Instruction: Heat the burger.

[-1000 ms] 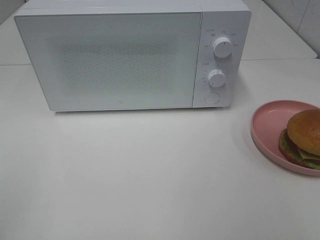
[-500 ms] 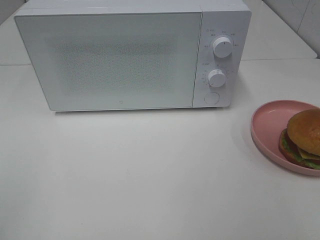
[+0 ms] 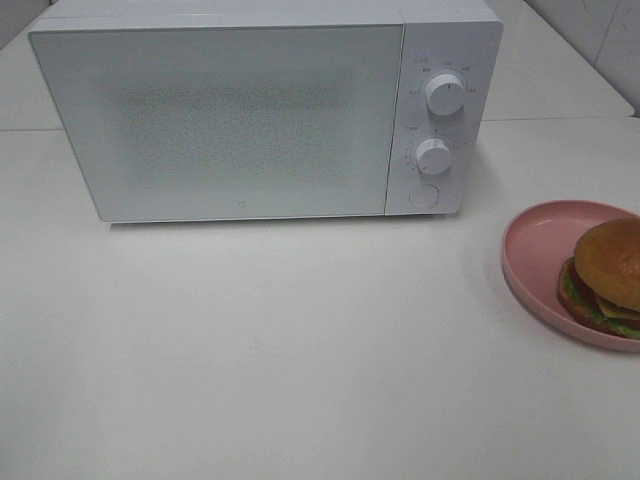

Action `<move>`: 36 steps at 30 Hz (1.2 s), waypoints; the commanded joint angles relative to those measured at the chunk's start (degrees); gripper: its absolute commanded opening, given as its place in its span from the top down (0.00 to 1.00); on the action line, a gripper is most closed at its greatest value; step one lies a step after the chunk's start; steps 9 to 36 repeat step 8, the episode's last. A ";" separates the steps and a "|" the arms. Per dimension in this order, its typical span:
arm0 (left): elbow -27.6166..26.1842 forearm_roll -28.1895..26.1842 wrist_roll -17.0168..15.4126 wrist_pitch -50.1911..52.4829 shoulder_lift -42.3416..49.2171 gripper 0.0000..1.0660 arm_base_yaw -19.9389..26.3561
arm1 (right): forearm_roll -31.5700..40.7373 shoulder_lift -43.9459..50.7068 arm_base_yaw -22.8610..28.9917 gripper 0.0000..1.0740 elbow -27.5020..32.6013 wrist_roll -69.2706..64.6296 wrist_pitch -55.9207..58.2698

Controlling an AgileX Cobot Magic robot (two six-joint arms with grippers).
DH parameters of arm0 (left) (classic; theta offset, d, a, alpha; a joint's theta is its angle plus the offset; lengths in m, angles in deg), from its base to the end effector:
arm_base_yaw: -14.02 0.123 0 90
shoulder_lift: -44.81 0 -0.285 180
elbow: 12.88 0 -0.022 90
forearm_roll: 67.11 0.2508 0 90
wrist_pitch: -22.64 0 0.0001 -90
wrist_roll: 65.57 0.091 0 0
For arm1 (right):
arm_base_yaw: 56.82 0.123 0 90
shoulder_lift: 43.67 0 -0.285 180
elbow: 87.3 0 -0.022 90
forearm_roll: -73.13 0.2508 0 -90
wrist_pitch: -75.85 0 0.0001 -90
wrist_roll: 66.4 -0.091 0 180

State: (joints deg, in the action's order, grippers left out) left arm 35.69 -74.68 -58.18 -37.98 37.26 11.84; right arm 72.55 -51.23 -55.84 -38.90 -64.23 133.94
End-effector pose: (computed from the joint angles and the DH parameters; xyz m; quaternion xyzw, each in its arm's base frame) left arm -0.0061 -0.0102 0.2781 0.0735 0.8464 -0.0421 0.5257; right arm -0.0039 -0.0009 0.2819 -0.0230 0.8386 -0.0107 0.5442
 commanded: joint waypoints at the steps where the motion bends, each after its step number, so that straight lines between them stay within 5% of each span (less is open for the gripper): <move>1: 0.06 -0.17 0.06 0.80 1.55 1.00 0.23 | -0.06 1.55 -0.29 0.43 0.11 -0.23 -0.97; 36: 0.06 -0.17 0.06 0.80 1.26 1.00 0.23 | -0.06 1.55 -0.29 0.43 0.11 -0.23 -0.97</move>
